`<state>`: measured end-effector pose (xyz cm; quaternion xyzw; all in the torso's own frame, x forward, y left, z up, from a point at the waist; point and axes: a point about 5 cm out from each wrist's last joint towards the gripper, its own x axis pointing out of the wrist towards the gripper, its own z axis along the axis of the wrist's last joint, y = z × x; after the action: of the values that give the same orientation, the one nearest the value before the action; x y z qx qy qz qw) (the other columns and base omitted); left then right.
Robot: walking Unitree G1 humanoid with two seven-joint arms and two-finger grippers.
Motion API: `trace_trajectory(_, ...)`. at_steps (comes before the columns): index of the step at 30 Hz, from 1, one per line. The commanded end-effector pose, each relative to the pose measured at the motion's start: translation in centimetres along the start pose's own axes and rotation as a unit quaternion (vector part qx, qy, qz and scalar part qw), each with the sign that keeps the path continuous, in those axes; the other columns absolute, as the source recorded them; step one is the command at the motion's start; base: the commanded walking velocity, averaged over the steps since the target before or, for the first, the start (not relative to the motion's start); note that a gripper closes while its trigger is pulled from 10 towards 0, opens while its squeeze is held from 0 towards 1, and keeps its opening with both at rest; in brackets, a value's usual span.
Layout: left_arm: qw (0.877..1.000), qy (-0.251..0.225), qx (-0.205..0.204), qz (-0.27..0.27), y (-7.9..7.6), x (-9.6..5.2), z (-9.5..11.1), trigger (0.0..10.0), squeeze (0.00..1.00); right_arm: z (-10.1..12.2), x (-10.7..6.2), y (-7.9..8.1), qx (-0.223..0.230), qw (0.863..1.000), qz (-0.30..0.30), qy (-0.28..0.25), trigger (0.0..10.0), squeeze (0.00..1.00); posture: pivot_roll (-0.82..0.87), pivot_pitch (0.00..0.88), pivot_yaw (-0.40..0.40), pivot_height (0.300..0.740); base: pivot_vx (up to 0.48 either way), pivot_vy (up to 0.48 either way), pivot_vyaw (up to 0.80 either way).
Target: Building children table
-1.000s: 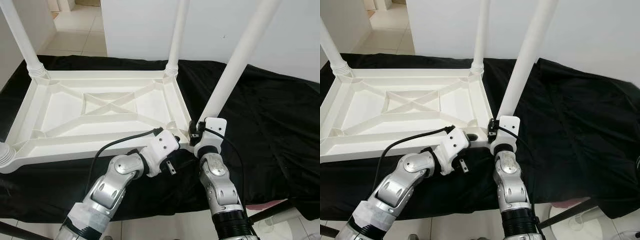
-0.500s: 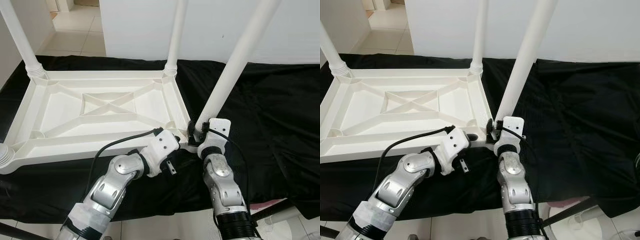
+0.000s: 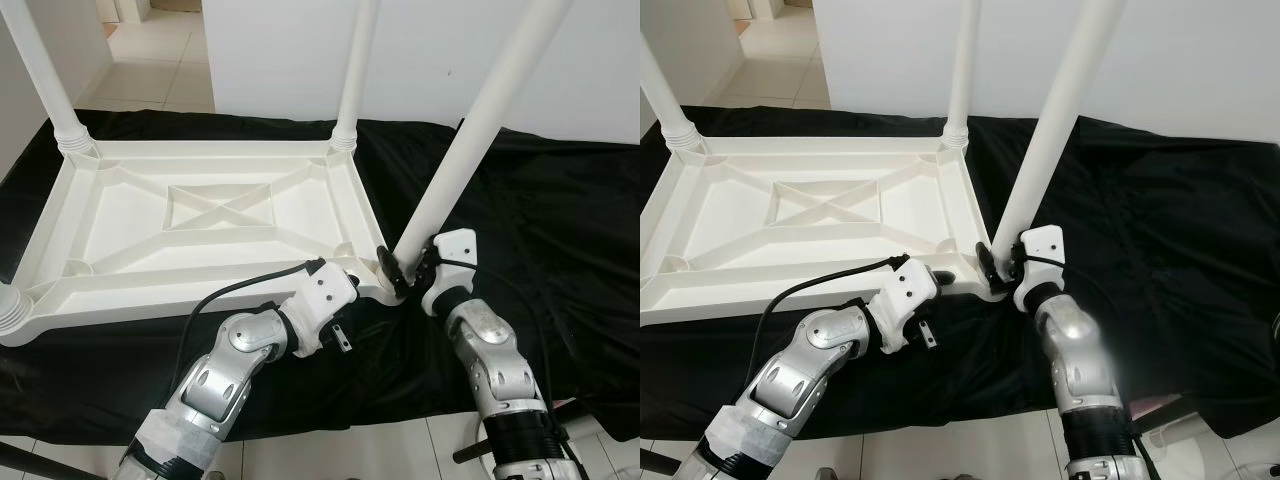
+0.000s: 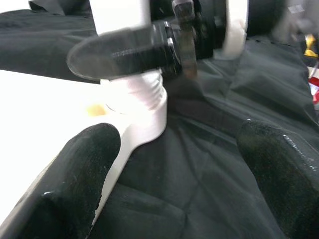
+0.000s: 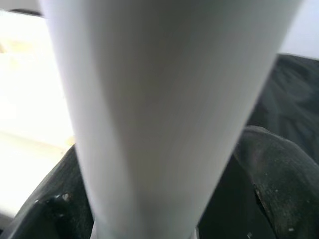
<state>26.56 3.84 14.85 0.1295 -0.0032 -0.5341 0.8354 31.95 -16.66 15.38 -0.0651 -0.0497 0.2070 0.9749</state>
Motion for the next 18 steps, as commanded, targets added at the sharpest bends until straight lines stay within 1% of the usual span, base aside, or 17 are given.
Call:
trace_trajectory(1, 1.000, 0.000, 0.003, 0.007, -0.3, 0.1, 0.1, 10.0, 0.00, -0.4, 0.0, 0.2, 0.003, 1.000, 0.019, 0.004, 10.0, 0.00, -0.04, 0.065, -0.096, 0.740, 0.000, 0.000, 0.00)
trace_trajectory(2, 1.000, 0.001, 0.004, 0.006, -0.3, 0.0, 0.0, 10.0, 0.00, -0.5, 0.1, 0.1, -0.003, 0.999, 0.034, 0.007, 10.0, 0.00, -0.04, 0.065, -0.094, 0.740, 0.000, 0.000, 0.00)
trace_trajectory(4, 1.000, 0.001, 0.004, 0.006, -0.3, 0.0, 0.0, 10.0, 0.00, -0.5, 0.1, 0.1, -0.003, 0.999, 0.034, 0.007, 10.0, 0.00, -0.04, 0.065, -0.094, 0.740, 0.000, 0.000, 0.00)
trace_trajectory(6, 1.000, 0.002, 0.006, 0.006, -0.2, -0.1, 0.0, 10.0, 0.00, -0.8, 0.4, 0.2, -0.011, 0.998, 0.065, 0.016, 10.0, 0.00, -0.04, 0.063, -0.091, 0.740, 0.000, 0.000, 0.00)
trace_trajectory(7, 1.000, 0.002, 0.007, 0.008, 0.0, -0.1, 0.1, 10.0, 0.00, -1.0, 0.6, 0.2, -0.015, 0.996, 0.079, 0.023, 4.9, 0.00, -0.04, 0.063, -0.093, 0.740, 0.000, 0.000, 0.00)
trace_trajectory(8, 1.000, 0.002, 0.007, 0.008, 0.0, -0.1, 0.1, 10.0, 0.00, -1.0, 0.6, 0.2, -0.015, 0.996, 0.079, 0.023, 4.9, 0.00, -0.04, 0.063, -0.093, 0.740, 0.000, 0.000, 0.00)
trace_trajectory(9, 1.000, 0.002, 0.008, 0.010, 0.1, -0.1, 0.1, 10.0, 0.00, -1.2, 0.8, 0.2, -0.017, 0.995, 0.091, 0.029, 3.7, 0.00, -0.03, 0.062, -0.094, 0.740, 0.000, 0.000, 0.00)
trace_trajectory(10, 1.000, 0.002, 0.009, 0.012, 0.2, -0.1, 0.1, 10.0, 0.00, -1.4, 0.9, 0.1, -0.020, 0.994, 0.098, 0.035, 3.3, 0.00, -0.03, 0.062, -0.096, 0.740, 0.000, 0.000, 0.00)
trace_trajectory(11, 1.000, 0.002, 0.009, 0.012, 0.2, -0.1, 0.1, 10.0, 0.00, -1.4, 0.9, 0.1, -0.020, 0.994, 0.098, 0.035, 3.3, 0.00, -0.03, 0.062, -0.096, 0.740, 0.000, 0.000, 0.00)
trace_trajectory(12, 1.000, 0.002, 0.009, 0.013, 0.3, -0.1, 0.1, 10.0, 0.00, -1.6, 0.9, 0.1, -0.025, 0.994, 0.100, 0.040, 2.7, 0.00, -0.03, 0.062, -0.096, 0.740, 0.000, 0.000, 0.00)
trace_trajectory(13, 1.000, 0.002, 0.009, 0.013, 0.3, -0.1, 0.1, 10.0, 0.00, -1.6, 0.9, 0.1, -0.025, 0.994, 0.100, 0.040, 2.7, 0.00, -0.03, 0.062, -0.096, 0.740, 0.000, 0.000, 0.00)
trace_trajectory(14, 1.000, 0.002, 0.010, 0.014, 0.3, -0.1, 0.1, 10.0, 0.00, -1.7, 1.0, 0.0, -0.027, 0.993, 0.103, 0.043, 0.0, 0.00, -0.03, 0.066, -0.097, 0.740, 0.000, 0.000, 0.00)
trace_trajectory(18, 1.000, 0.001, 0.010, 0.022, 0.6, -0.1, 0.2, 10.0, 0.00, -2.1, 0.9, -0.4, -0.021, 0.993, 0.103, 0.048, 0.0, 0.00, -0.03, 0.068, -0.097, 0.740, 0.000, 0.000, 0.00)
